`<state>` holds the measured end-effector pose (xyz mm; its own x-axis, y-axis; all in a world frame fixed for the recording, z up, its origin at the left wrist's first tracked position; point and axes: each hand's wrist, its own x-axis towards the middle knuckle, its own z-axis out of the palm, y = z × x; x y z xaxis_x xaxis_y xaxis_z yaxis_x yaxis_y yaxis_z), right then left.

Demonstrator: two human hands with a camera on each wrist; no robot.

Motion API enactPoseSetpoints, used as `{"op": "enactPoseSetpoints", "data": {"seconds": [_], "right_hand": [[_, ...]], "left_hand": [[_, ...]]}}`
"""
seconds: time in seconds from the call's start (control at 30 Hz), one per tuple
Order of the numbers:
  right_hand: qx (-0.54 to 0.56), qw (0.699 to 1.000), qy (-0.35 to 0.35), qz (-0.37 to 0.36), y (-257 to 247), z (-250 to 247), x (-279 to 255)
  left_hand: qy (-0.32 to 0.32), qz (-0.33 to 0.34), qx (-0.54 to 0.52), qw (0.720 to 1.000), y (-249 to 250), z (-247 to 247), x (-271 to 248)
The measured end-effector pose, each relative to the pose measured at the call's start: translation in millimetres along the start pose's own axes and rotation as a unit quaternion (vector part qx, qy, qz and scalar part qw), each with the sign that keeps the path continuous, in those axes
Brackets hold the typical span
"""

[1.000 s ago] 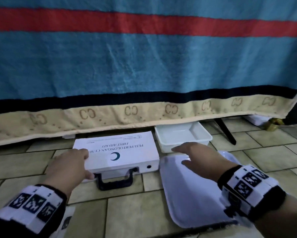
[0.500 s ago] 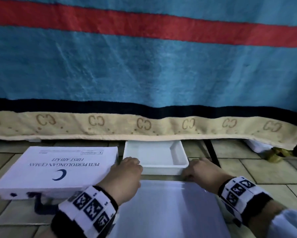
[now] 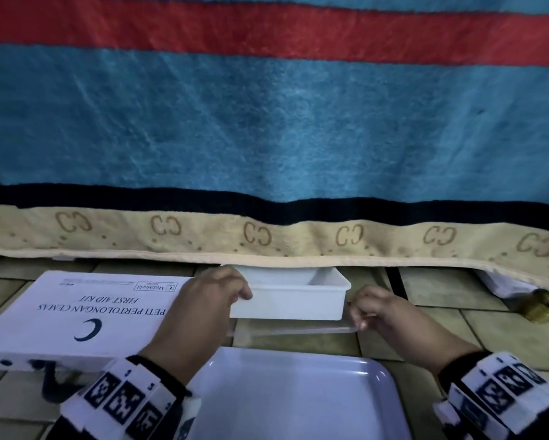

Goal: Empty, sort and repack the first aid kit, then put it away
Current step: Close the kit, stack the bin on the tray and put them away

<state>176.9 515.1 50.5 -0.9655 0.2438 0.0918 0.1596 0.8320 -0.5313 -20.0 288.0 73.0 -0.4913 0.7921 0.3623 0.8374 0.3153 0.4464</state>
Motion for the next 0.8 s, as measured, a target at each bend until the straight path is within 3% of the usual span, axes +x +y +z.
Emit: {"op": "enactPoseSetpoints", "data": {"seconds": [0.13,0.3,0.47,0.5,0.57,0.63,0.67,0.73,0.8], "right_hand": [[0.138,0.988,-0.013,0.065,-4.2,-32.2,-20.2],[0.314,0.945,0.03,0.083,10.2,-68.7,-58.0],[0.509,0.838,0.169,0.106,6.3,-77.0,-55.0],[0.523,0.822,0.192,0.12,2.0,-75.9,-48.4],[0.539,0.795,0.234,0.152,-1.2,-69.8,-31.5],[0.534,0.774,0.266,0.212,5.9,-55.9,-12.2],[0.528,0.766,0.271,0.247,9.0,-47.4,-2.4],[0.515,0.762,0.251,0.302,14.5,-28.7,16.3],[0.5,0.771,0.201,0.34,17.1,-12.2,30.7]], "left_hand": [[0.021,-0.068,-0.053,0.996,-0.7,-6.1,4.4],[-0.092,-0.09,-0.066,0.989,0.0,-2.2,0.1],[-0.241,-0.042,-0.009,0.97,4.1,1.9,-6.2],[-0.244,-0.045,-0.013,0.969,3.2,1.8,-5.9],[-0.173,-0.069,-0.048,0.981,3.4,1.6,-1.7],[-0.079,-0.14,-0.055,0.985,1.5,5.1,7.4],[-0.066,-0.186,-0.047,0.979,-1.2,7.4,13.0],[-0.114,-0.256,-0.03,0.959,-8.0,12.3,21.7],[-0.192,-0.267,-0.027,0.944,-13.7,18.9,27.1]]}}
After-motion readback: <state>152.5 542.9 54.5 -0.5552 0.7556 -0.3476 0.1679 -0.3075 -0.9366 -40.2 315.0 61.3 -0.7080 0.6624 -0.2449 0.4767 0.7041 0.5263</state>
